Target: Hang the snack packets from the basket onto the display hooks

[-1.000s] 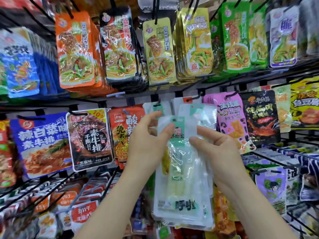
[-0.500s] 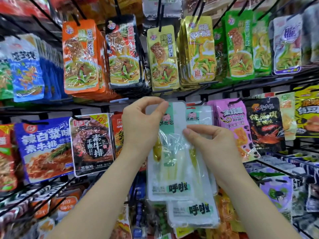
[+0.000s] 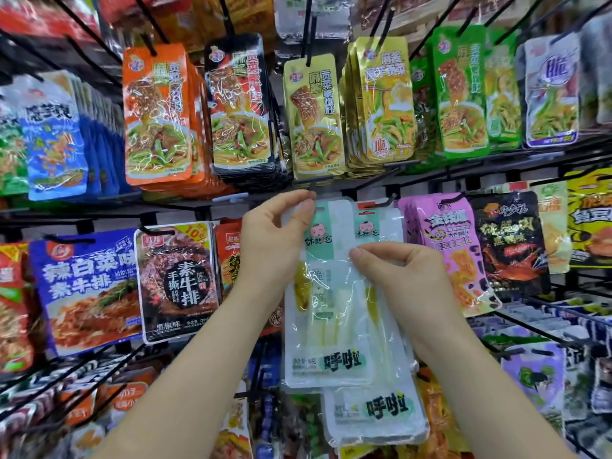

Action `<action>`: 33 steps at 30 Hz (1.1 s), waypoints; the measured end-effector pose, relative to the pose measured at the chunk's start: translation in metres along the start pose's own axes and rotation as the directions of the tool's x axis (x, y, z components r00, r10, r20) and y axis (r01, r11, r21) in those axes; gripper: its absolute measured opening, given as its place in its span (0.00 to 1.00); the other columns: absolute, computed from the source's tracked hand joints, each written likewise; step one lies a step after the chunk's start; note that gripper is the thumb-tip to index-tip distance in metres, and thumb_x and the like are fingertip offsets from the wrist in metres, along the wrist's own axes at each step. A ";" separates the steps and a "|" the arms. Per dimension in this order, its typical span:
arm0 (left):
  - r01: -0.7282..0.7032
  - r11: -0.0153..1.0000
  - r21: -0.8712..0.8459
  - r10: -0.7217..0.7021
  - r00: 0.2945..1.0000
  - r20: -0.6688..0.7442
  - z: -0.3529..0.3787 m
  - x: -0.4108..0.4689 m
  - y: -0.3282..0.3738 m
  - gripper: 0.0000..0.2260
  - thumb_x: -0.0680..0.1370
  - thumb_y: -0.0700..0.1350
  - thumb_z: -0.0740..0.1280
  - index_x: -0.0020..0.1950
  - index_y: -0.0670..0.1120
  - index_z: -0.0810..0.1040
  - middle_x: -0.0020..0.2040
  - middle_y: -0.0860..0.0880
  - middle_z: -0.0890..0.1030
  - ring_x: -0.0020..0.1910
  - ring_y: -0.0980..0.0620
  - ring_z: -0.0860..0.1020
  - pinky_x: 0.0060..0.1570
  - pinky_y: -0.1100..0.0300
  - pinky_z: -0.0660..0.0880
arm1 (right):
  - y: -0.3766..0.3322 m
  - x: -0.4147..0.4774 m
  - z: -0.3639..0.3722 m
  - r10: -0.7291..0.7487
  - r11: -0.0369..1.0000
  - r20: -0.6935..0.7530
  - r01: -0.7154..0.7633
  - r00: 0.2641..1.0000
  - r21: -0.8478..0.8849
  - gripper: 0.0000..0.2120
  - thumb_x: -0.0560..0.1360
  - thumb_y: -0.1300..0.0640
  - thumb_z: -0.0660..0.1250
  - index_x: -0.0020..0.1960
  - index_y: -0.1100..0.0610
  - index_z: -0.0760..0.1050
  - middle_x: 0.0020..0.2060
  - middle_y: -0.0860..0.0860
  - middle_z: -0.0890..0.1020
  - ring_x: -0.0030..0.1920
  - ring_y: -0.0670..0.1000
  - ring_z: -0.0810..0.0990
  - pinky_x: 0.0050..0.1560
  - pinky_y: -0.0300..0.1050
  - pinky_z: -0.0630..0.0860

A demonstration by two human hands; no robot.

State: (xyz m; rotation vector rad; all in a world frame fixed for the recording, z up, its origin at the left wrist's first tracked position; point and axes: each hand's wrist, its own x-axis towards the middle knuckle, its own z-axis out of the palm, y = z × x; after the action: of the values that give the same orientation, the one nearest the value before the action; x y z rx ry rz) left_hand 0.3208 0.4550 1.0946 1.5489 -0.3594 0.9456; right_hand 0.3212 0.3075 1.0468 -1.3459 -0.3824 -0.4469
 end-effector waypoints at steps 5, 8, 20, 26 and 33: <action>0.024 1.000 0.001 -0.024 1.000 -0.015 -0.001 0.006 0.006 0.09 0.79 0.39 0.67 0.44 0.51 0.83 0.45 0.50 0.85 0.49 0.49 0.82 0.53 0.48 0.80 | 0.000 0.005 0.003 0.034 0.999 -0.004 -0.034 0.999 0.027 0.03 0.70 0.57 0.76 0.43 0.53 0.84 0.41 0.47 0.86 0.49 0.46 0.84 0.55 0.44 0.77; 0.007 0.998 0.057 -0.003 0.997 -0.072 -0.002 0.007 0.004 0.04 0.76 0.41 0.71 0.45 0.51 0.81 0.39 0.49 0.84 0.41 0.50 0.83 0.44 0.48 0.81 | 0.001 0.008 0.004 0.045 0.999 -0.004 -0.045 0.999 0.031 0.02 0.70 0.58 0.76 0.42 0.53 0.84 0.41 0.47 0.86 0.49 0.44 0.83 0.51 0.40 0.75; -0.596 0.349 0.723 0.471 0.779 0.414 -0.013 -0.036 -0.030 0.12 0.76 0.49 0.66 0.57 0.46 0.80 0.66 0.43 0.74 0.68 0.44 0.69 0.71 0.49 0.62 | 0.009 0.010 0.002 -0.075 0.984 -0.013 0.071 0.997 -0.162 0.01 0.72 0.56 0.75 0.43 0.51 0.84 0.38 0.43 0.85 0.43 0.38 0.82 0.49 0.37 0.76; -0.531 0.212 0.820 0.056 0.845 0.532 -0.024 -0.020 -0.030 0.25 0.79 0.60 0.58 0.75 0.58 0.61 0.80 0.45 0.47 0.78 0.47 0.45 0.76 0.53 0.45 | 0.013 0.005 -0.019 -0.127 0.970 -0.024 0.119 0.992 -0.212 0.13 0.75 0.65 0.65 0.46 0.49 0.83 0.19 0.43 0.73 0.17 0.43 0.60 0.19 0.34 0.59; -0.533 -0.120 0.838 -0.014 0.845 0.535 -0.015 -0.007 -0.052 0.32 0.76 0.64 0.62 0.76 0.56 0.53 0.79 0.40 0.43 0.78 0.41 0.42 0.74 0.46 0.40 | 0.015 -0.003 -0.036 -0.214 0.937 0.009 0.208 0.977 -0.280 0.14 0.75 0.62 0.69 0.51 0.43 0.80 0.44 0.29 0.77 0.36 0.33 0.72 0.47 0.36 0.71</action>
State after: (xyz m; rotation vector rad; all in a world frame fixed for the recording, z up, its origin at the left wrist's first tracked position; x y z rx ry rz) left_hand 0.3475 0.4790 1.0532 3.3007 -0.2027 1.3401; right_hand 0.3269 0.2744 1.0263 -1.5800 -0.4614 -0.7152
